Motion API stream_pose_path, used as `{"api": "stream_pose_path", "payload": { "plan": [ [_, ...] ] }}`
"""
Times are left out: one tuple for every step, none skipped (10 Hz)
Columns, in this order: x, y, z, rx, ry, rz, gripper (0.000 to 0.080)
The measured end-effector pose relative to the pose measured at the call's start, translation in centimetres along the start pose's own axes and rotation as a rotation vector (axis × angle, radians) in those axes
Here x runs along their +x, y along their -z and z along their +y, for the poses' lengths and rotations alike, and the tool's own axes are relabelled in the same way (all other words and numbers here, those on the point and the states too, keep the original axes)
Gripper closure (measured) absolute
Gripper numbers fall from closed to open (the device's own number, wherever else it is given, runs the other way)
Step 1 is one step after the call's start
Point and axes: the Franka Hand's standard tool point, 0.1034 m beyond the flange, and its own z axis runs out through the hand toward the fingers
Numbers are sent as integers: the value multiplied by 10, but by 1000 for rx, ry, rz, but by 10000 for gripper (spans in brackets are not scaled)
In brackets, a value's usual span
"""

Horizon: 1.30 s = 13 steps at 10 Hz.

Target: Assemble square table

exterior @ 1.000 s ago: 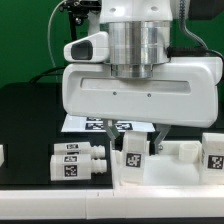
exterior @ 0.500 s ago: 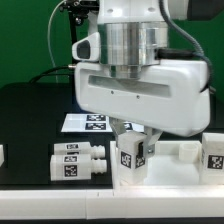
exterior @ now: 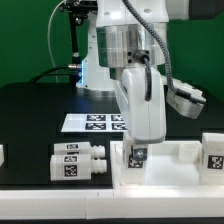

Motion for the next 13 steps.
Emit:
{"api": "stream_pose_path", "payload": {
  "plan": [
    [-1, 0, 0, -1, 27, 2, 440],
    [-4, -1, 1, -7, 207, 8, 256],
    [-3, -1, 1, -7, 434, 2, 256],
    [3, -2, 1, -6, 603, -4, 172],
    [2, -2, 1, -6, 603, -3, 156],
    [2, -2, 1, -7, 672, -2, 156],
    [3, -2, 1, -7, 729, -2, 151],
    [6, 0, 0, -7, 899, 5, 151],
    [10, 3, -2, -3, 1121, 20, 151],
    [12, 5, -5, 5, 1298, 37, 151],
    [14, 5, -6, 10, 1366, 45, 151],
    [13, 5, -6, 10, 1320, 43, 151],
    [14, 5, -6, 10, 1320, 44, 248]
  ]
}}
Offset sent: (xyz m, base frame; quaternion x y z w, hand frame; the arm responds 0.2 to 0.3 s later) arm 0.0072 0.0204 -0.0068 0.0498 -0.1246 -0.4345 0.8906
